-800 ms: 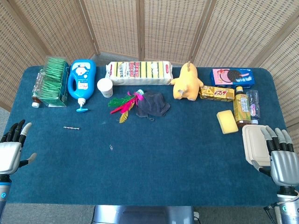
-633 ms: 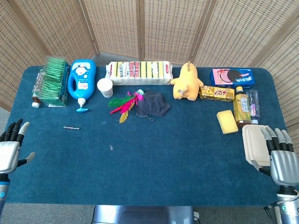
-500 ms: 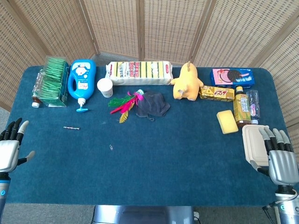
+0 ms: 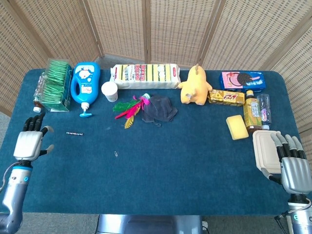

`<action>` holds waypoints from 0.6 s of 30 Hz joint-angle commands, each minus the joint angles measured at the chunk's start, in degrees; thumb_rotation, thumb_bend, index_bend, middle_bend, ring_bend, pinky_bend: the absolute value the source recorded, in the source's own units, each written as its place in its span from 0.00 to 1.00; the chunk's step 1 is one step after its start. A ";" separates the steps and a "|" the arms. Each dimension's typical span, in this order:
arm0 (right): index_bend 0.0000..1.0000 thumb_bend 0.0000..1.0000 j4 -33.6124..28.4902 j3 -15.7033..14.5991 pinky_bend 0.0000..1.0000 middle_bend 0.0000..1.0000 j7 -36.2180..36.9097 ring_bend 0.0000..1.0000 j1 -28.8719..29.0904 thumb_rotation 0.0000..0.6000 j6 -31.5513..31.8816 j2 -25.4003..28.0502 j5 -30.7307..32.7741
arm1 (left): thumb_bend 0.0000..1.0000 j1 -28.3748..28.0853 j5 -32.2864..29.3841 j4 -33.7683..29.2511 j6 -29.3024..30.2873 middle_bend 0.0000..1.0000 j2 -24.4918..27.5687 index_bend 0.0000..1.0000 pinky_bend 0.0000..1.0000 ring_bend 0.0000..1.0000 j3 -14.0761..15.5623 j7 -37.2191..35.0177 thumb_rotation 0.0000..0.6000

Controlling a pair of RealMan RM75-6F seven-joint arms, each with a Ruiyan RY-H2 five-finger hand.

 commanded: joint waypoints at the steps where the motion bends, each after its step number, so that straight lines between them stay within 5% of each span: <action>1: 0.00 0.00 0.01 0.05 0.00 0.00 -0.06 0.00 0.06 1.00 -0.18 -0.05 0.19 | 0.32 -2.21 -0.76 1.32 -2.07 0.00 -1.29 0.40 0.05 0.00 -1.03 2.31 1.00; 18: 0.00 0.00 0.17 -0.06 0.00 0.00 -0.30 0.00 0.46 1.00 -1.43 -0.27 0.90 | 0.43 -8.28 -6.87 10.63 -9.81 0.00 -8.61 0.42 0.05 0.00 -2.54 11.95 1.00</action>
